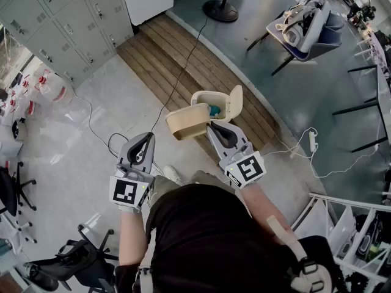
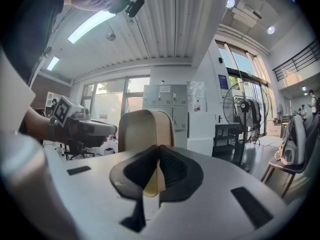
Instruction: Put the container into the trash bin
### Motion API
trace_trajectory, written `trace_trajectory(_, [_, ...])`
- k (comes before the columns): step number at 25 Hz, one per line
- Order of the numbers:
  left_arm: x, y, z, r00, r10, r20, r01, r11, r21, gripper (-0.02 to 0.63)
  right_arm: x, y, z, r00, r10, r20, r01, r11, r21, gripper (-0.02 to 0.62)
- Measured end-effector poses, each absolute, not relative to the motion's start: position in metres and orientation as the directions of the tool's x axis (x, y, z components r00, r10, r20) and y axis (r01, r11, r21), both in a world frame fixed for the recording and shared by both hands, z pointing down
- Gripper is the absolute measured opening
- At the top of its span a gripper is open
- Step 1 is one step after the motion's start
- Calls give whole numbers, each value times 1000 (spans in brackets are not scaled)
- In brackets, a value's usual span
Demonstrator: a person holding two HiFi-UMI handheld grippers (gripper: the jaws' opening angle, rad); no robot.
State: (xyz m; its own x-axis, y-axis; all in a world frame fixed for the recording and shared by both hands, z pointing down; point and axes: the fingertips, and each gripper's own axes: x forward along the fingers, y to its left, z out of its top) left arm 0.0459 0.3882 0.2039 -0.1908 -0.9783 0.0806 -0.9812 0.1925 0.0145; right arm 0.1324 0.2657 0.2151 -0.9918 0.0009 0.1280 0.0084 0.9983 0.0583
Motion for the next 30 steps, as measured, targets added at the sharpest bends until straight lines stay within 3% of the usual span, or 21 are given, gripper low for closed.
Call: trace_trajectory(30, [-63,390,252,-170,-972,162,-980,184,79,9,14,260,251,-985,8,175,14,999,32,26])
